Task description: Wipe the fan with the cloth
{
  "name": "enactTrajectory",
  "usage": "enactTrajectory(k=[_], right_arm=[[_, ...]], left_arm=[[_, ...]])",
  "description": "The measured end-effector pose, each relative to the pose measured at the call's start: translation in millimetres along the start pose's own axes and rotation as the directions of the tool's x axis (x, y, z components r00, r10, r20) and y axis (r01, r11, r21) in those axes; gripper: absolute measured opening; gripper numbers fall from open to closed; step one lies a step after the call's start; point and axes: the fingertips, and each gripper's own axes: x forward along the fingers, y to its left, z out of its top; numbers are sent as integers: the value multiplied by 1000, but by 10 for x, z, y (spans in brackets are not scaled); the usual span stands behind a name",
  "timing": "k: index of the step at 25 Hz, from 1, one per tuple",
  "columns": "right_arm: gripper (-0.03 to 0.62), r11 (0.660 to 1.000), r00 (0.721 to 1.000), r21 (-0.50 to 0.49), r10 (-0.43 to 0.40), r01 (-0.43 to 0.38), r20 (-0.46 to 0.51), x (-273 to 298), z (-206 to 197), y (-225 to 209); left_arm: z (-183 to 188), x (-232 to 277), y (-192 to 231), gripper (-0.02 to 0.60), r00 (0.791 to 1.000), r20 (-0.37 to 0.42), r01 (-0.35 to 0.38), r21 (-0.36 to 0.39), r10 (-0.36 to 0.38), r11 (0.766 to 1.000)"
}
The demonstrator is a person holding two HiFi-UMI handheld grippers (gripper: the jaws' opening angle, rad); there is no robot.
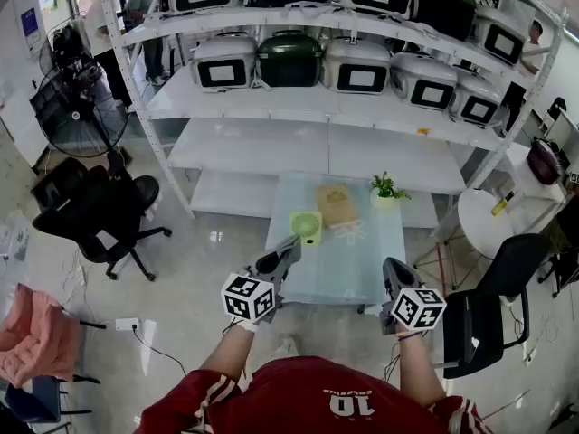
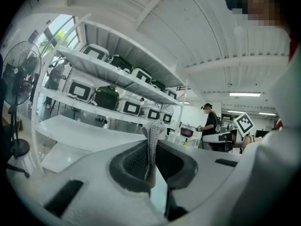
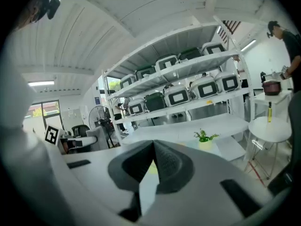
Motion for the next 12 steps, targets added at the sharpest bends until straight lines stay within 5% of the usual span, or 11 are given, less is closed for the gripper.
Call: enactTrajectory(k=[5, 12], right_arm=[[5, 999, 998, -45, -2, 5, 62, -598, 123, -31], [5, 995, 988, -97, 40, -26, 148, -1446, 163, 94]], left_arm=[[134, -305, -688, 26, 999, 42, 4, 120, -9, 993], [262, -999, -1494, 26, 987, 159, -29, 174, 1, 984]])
